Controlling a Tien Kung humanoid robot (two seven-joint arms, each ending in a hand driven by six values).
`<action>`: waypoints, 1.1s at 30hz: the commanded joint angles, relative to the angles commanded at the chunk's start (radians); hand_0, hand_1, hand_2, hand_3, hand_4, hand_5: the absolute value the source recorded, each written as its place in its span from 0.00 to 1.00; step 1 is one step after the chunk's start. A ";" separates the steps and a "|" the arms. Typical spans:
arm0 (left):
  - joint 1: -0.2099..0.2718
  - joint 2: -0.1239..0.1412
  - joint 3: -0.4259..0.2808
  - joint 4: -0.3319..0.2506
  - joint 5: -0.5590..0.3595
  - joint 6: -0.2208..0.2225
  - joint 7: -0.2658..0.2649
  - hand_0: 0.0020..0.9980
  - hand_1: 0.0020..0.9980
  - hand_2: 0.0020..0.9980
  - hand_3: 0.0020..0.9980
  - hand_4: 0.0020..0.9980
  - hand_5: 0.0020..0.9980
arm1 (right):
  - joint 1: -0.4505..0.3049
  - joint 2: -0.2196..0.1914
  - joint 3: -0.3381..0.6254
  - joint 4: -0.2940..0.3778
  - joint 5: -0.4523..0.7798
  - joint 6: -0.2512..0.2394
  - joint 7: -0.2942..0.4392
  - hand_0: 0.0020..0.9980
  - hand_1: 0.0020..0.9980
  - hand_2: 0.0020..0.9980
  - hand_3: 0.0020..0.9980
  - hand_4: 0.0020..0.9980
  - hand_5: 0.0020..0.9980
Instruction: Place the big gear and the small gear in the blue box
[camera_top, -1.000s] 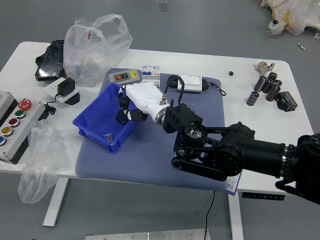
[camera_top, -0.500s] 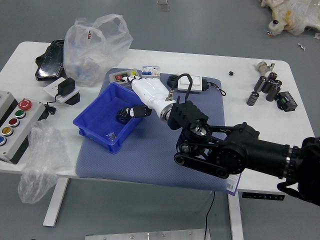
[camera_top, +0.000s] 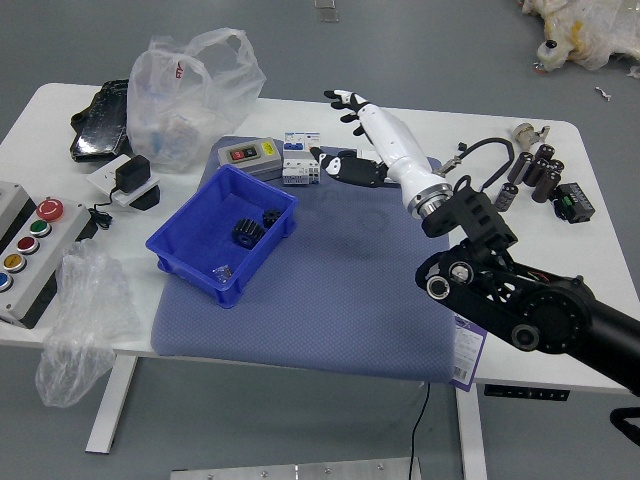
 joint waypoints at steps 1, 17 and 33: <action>-0.001 0.000 0.003 0.001 -0.004 0.000 -0.002 0.63 0.48 0.53 0.71 0.75 0.51 | -0.023 -0.009 0.029 0.009 0.021 0.000 0.026 0.72 0.75 0.80 0.84 0.76 0.40; -0.007 0.004 0.122 0.013 -0.116 0.000 -0.067 0.63 0.47 0.53 0.71 0.75 0.51 | -0.424 -0.081 0.484 0.116 0.322 0.079 0.390 0.70 0.74 0.79 0.81 0.80 0.48; -0.017 0.027 0.145 0.014 -0.114 -0.008 -0.076 0.63 0.48 0.53 0.71 0.75 0.51 | -0.530 -0.081 0.690 0.105 0.485 0.117 0.463 0.65 0.66 0.74 0.76 0.84 0.54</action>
